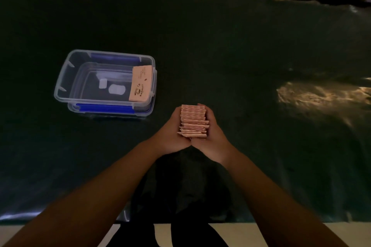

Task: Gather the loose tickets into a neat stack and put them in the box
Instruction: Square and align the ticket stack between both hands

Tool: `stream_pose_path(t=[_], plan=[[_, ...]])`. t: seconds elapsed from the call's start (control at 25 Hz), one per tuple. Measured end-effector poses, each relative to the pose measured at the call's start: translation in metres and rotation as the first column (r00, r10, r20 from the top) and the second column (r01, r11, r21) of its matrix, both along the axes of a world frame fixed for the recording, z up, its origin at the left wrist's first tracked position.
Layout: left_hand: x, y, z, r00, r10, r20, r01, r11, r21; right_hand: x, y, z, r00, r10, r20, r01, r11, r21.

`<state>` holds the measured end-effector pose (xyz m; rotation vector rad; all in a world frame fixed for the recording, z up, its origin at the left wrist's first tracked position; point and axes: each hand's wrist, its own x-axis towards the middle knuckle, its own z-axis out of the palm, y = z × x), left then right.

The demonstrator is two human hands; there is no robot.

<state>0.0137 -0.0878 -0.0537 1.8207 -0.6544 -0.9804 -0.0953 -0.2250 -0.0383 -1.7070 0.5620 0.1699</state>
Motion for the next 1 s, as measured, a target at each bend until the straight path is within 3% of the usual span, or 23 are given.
stream_pose_path(t=[0.2,0.48,0.68,1.0], plan=[[0.003,0.01,-0.004,0.992,-0.092,0.085,0.093,0.996,-0.009,-0.008,0.0,0.003,0.996,0.089,-0.008,-0.089,0.996,-0.016],[-0.002,0.008,-0.007,0.977,-0.073,0.198,0.075,0.997,-0.001,-0.008,0.008,0.01,0.993,0.111,0.026,-0.11,0.993,-0.051],[-0.006,0.008,-0.004,0.966,-0.079,0.244,0.091,0.995,-0.038,-0.005,0.025,0.009,0.992,-0.098,0.085,0.109,0.986,-0.128],[0.0,0.012,-0.002,0.966,-0.093,0.239,0.1,0.995,-0.016,-0.006,0.027,0.004,0.994,-0.079,0.079,0.09,0.986,-0.142]])
